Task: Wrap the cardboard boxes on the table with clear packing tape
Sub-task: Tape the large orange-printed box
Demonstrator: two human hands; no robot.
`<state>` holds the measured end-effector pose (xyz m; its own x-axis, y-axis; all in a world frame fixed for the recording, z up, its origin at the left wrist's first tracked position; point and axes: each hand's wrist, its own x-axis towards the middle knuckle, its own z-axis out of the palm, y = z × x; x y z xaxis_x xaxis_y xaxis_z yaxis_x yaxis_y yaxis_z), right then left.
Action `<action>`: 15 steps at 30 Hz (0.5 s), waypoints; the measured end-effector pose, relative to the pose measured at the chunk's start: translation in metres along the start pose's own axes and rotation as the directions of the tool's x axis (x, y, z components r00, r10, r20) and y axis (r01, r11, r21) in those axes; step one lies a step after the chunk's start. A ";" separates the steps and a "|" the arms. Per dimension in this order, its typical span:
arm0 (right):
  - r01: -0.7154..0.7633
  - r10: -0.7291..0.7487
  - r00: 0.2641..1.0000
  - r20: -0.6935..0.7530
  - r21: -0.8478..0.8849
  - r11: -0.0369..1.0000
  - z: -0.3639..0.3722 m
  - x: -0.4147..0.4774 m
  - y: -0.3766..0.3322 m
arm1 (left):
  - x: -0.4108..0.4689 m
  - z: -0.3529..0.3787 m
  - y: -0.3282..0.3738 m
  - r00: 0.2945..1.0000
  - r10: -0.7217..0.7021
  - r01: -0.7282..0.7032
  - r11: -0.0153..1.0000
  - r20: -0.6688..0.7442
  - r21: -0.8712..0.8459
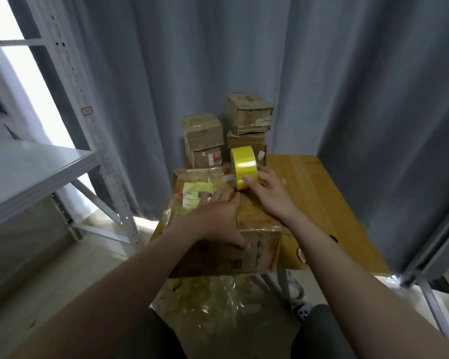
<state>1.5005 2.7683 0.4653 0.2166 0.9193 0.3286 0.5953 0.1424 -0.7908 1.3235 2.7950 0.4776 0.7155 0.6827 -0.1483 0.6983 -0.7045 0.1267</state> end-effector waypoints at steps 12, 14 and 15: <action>-0.155 0.191 0.981 -0.040 0.436 0.886 -0.012 -0.027 -0.067 | 0.007 -0.006 -0.007 0.997 0.025 -0.034 0.993 -0.079 -0.115; -0.219 0.243 0.970 0.009 0.474 0.853 -0.013 -0.035 -0.071 | 0.010 -0.005 -0.009 0.997 0.014 -0.024 0.993 -0.081 -0.118; -0.246 0.264 0.964 0.031 0.474 0.845 -0.015 -0.040 -0.075 | 0.011 -0.005 -0.011 0.996 0.005 -0.017 0.990 -0.084 -0.139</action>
<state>1.4587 2.7154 0.5189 0.3419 0.9352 0.0923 0.0831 0.0678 -0.9942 1.3240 2.8116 0.4791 0.7179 0.6931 -0.0644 0.6821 -0.6820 0.2638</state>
